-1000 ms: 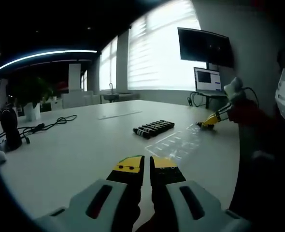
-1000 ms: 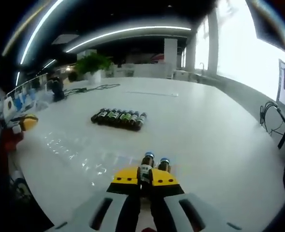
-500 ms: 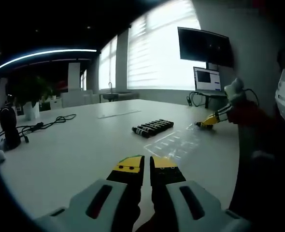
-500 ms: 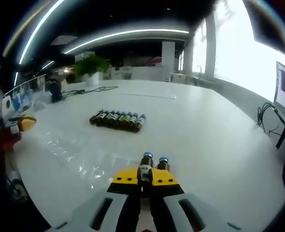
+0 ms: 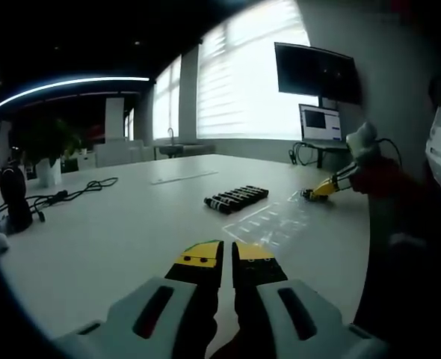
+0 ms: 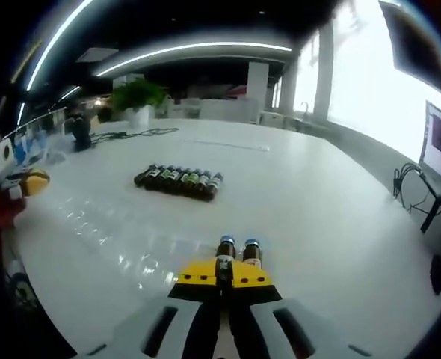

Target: Grip medicine bottles put into box

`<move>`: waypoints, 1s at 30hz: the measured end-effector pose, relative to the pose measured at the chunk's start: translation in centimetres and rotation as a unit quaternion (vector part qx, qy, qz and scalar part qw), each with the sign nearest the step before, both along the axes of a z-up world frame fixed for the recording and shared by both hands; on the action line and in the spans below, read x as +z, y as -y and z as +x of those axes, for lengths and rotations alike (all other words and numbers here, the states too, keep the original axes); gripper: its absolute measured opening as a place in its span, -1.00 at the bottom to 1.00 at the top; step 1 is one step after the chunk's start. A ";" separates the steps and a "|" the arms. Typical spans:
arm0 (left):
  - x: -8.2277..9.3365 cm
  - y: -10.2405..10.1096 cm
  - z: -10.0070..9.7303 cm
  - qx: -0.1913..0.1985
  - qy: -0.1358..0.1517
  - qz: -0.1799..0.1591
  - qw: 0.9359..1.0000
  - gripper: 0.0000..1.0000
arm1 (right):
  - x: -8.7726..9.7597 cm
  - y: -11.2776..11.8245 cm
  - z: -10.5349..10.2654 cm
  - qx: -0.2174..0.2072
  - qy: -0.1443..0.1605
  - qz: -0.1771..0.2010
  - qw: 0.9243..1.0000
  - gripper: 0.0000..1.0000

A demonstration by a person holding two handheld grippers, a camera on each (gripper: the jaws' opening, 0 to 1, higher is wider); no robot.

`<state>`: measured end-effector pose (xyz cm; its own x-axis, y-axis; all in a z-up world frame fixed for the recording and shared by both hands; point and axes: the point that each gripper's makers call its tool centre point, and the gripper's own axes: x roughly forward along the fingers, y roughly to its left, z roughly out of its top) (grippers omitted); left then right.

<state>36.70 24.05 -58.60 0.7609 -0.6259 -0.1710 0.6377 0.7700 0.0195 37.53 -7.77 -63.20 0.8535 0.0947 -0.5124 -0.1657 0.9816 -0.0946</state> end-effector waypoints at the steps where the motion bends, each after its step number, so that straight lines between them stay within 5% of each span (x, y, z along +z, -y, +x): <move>1: 0.0 0.0 0.0 0.000 0.000 0.000 1.000 -1.00 | 0.0 0.0 0.0 0.001 0.000 0.000 1.000 -1.00; 30: 0.0 -0.3 0.0 -0.001 0.002 0.002 1.000 -1.00 | 2.0 -1.5 1.3 0.040 0.052 0.012 0.998 -0.92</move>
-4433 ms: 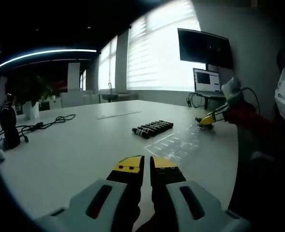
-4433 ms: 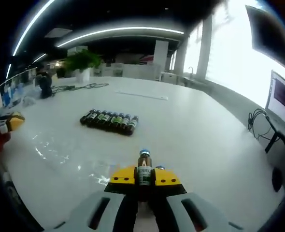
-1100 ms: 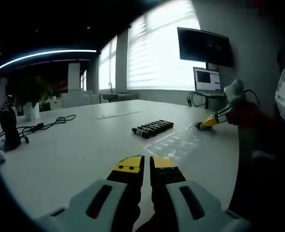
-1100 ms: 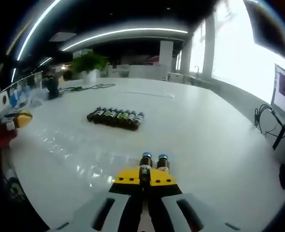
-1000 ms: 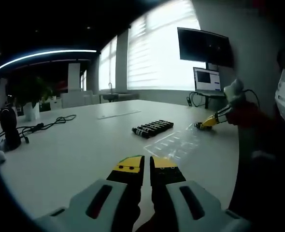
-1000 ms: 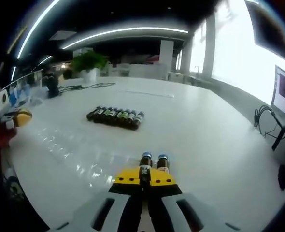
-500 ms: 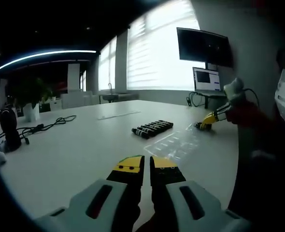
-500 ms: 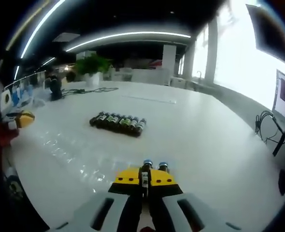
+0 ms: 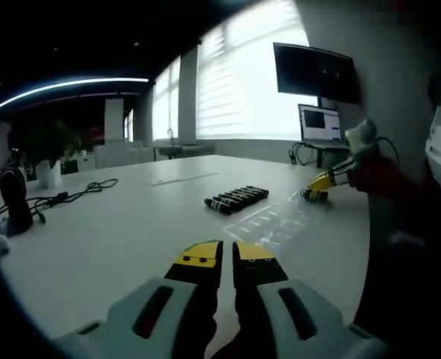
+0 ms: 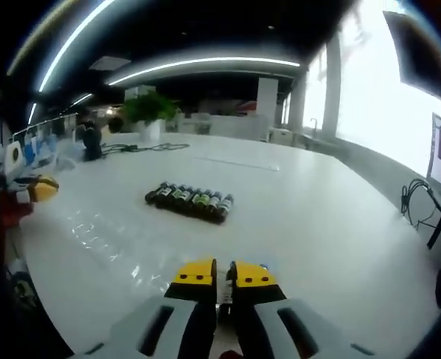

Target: Grip medicine bottles put into box

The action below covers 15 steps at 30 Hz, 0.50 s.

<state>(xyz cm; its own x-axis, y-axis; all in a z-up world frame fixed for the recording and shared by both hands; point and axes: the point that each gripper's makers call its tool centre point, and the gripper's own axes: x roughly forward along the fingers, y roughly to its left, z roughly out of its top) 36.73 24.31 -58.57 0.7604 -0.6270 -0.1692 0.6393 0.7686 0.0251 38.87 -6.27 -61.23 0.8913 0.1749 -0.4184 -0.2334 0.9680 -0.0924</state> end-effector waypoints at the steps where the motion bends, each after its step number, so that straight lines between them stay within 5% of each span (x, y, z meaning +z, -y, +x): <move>1: 0.0 0.0 0.0 0.000 0.000 0.000 1.000 -1.00 | 0.0 -0.1 0.2 0.002 0.000 0.002 1.000 -0.92; 15: 0.0 -0.1 0.0 -0.001 0.001 0.002 1.000 -0.98 | 0.6 -1.4 2.3 0.030 0.010 0.013 0.999 -0.91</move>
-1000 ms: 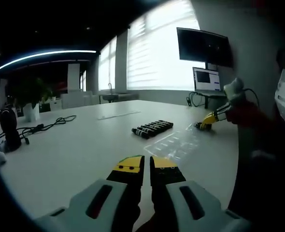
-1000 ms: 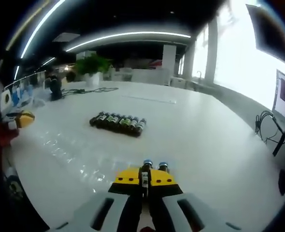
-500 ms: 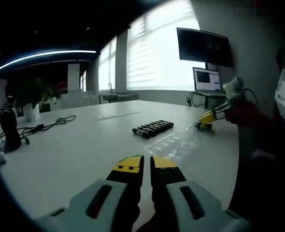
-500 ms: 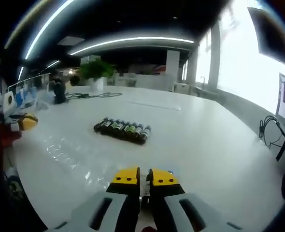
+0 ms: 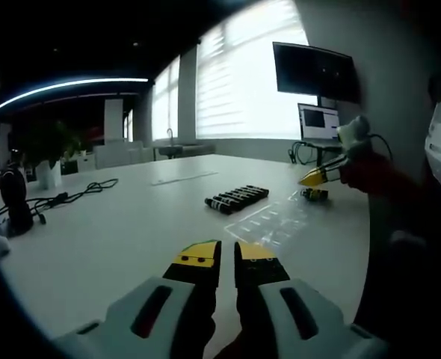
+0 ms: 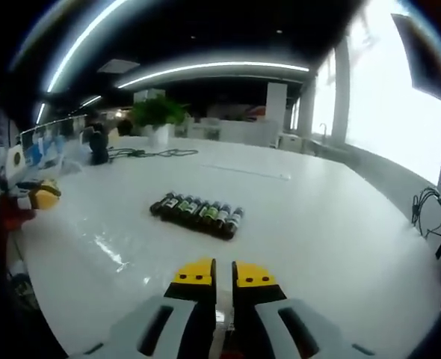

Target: Grip medicine bottles put into box

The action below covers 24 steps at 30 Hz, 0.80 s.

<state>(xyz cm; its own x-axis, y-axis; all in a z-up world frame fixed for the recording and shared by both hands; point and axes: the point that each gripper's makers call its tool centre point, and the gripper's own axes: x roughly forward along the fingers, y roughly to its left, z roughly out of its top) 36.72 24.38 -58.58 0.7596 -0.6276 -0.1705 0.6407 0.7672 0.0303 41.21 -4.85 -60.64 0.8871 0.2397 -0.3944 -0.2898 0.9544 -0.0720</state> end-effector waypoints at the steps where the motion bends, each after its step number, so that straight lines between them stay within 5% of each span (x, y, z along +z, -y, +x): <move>1: 0.0 0.0 0.0 0.000 0.000 0.000 1.000 -0.97 | -0.1 -0.2 0.1 0.003 -0.001 0.000 1.000 -0.91; 24: 0.5 -0.1 -0.2 -0.001 0.007 0.005 1.000 -0.95 | 2.8 -2.1 4.5 0.034 0.032 -0.016 0.999 -0.91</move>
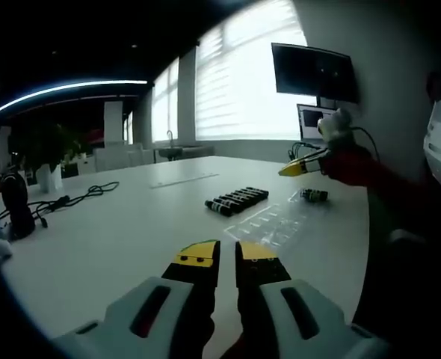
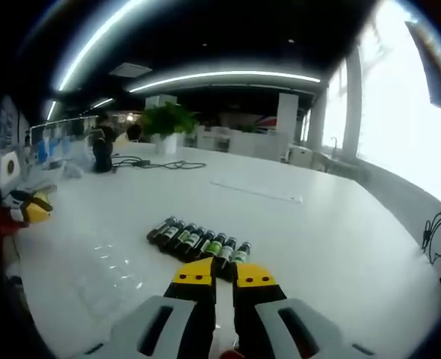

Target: Grip medicine bottles put into box

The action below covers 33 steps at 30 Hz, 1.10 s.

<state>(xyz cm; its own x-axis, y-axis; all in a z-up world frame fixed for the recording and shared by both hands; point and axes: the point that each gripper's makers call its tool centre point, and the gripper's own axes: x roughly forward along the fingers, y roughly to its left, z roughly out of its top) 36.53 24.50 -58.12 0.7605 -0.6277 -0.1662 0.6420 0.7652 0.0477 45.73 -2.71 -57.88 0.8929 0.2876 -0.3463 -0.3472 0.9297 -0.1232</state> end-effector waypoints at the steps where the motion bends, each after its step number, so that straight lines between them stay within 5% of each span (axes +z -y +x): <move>1: 0.0 0.1 0.0 -0.001 0.000 0.002 1.000 -0.95 | 0.2 0.0 0.2 0.000 0.002 0.000 1.000 -0.91; 16: -0.2 0.2 0.0 -0.005 0.001 0.004 1.000 -0.93 | 0.2 -0.2 3.4 0.004 0.006 0.003 1.000 -0.92; 33: -1.1 -0.2 0.4 -0.001 -0.011 0.005 1.000 -0.93 | -2.5 0.5 6.4 -0.011 -0.048 -0.022 0.999 -0.87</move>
<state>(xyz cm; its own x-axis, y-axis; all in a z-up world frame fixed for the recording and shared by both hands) 36.90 24.70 -59.21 0.7554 -0.6272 -0.1898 0.6444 0.7635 0.0415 52.15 -3.22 -60.39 0.8608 0.2513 -0.4425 -0.3398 0.9312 -0.1321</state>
